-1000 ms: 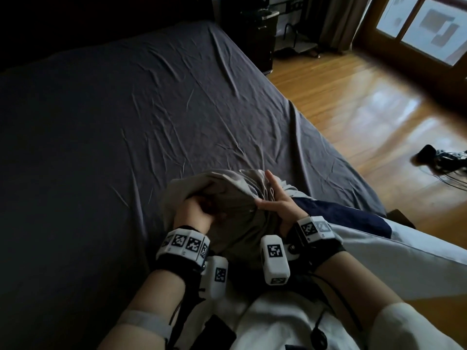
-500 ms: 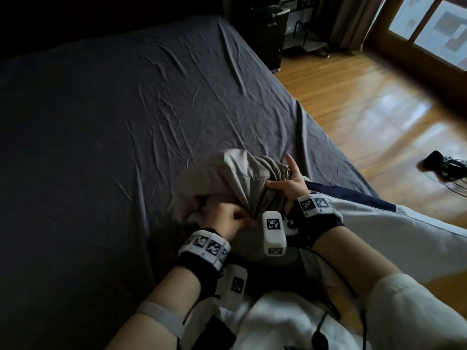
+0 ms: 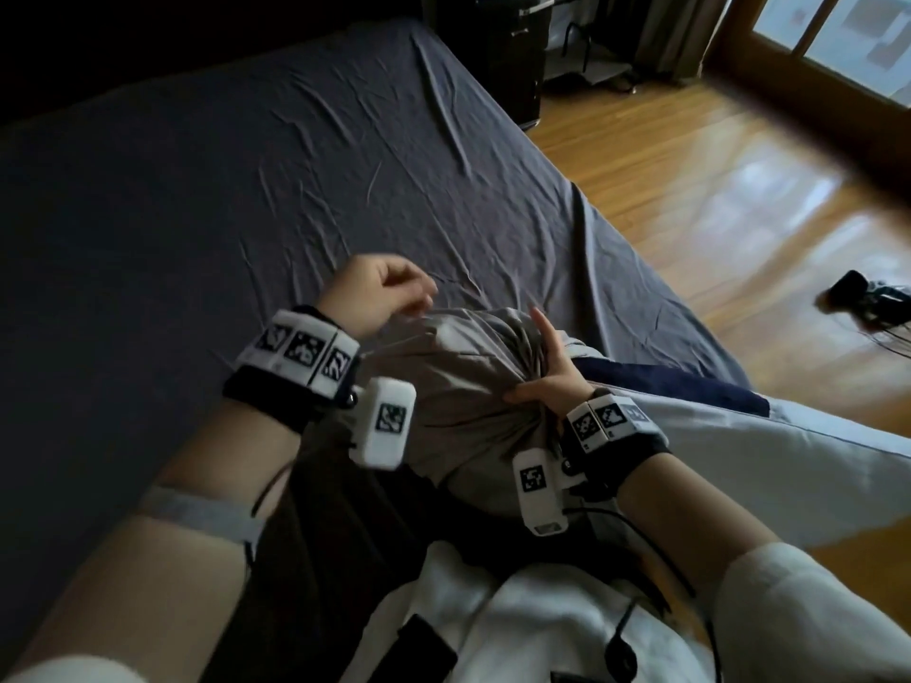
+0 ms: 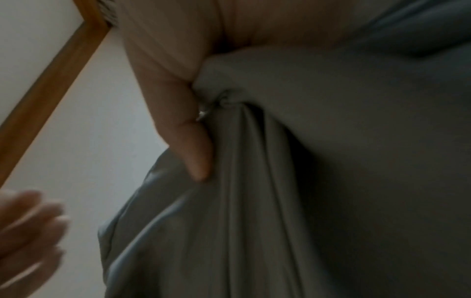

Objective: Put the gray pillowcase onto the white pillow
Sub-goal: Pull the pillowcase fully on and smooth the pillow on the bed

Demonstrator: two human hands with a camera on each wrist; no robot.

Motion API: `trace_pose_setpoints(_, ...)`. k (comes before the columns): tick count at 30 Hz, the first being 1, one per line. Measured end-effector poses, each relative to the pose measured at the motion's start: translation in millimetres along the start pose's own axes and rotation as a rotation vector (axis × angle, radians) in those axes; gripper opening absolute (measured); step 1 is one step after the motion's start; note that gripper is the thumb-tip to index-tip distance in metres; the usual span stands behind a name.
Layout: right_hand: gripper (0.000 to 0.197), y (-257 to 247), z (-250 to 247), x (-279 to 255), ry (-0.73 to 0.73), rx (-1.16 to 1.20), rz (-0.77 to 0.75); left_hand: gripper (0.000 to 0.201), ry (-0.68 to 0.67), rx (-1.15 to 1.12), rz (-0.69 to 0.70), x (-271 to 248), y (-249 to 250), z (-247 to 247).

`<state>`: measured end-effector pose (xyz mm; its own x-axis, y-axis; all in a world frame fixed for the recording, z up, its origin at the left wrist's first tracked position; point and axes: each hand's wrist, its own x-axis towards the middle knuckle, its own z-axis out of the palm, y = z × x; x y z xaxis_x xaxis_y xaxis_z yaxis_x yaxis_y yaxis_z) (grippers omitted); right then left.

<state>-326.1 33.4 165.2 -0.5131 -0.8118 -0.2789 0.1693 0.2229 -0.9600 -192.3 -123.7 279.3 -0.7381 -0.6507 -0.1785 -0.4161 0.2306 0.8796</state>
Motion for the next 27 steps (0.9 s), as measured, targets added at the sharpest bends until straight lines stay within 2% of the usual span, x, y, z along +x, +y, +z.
trace_pose_setpoints(2, 0.109, 6, 0, 0, 0.038, 0.094, -0.001, 0.016, 0.067, 0.096, -0.009, 19, 4, -5)
trace_pose_setpoints(3, 0.113, 8, 1, -1, 0.052, 0.159, 0.002, 0.023, 0.035, 0.172, -0.052, 26, 3, -2)
trace_pose_setpoints(5, 0.124, 11, 0, 0, 0.043, 0.242, 0.005, 0.032, -0.11, 0.314, -0.218, 35, -6, 12)
trace_pose_setpoints(7, 0.124, 10, -1, 2, 0.016, 0.217, 0.017, 0.033, -0.193, 0.404, -0.302, 41, -14, 24)
trace_pose_setpoints(11, 0.119, 12, 1, 2, -0.058, 0.133, 0.036, 0.027, -0.207, 0.507, -0.34, 48, -25, 36)
trace_pose_setpoints(16, 0.117, 13, 4, -5, -0.121, 0.086, 0.061, 0.01, -0.242, 0.671, -0.376, 49, -27, 39)
trace_pose_setpoints(19, 0.12, 14, 6, -9, -0.188, 0.068, 0.065, 0.009, -0.235, 0.656, -0.352, 47, -22, 40)
trace_pose_setpoints(22, 0.121, 11, 8, -11, -0.241, 0.086, 0.07, 0.019, -0.197, 0.58, -0.307, 44, -17, 45)
trace_pose_setpoints(27, 0.12, 6, 6, -18, -0.337, 0.053, 0.097, 0.02, -0.17, 0.343, -0.361, 44, -17, 60)
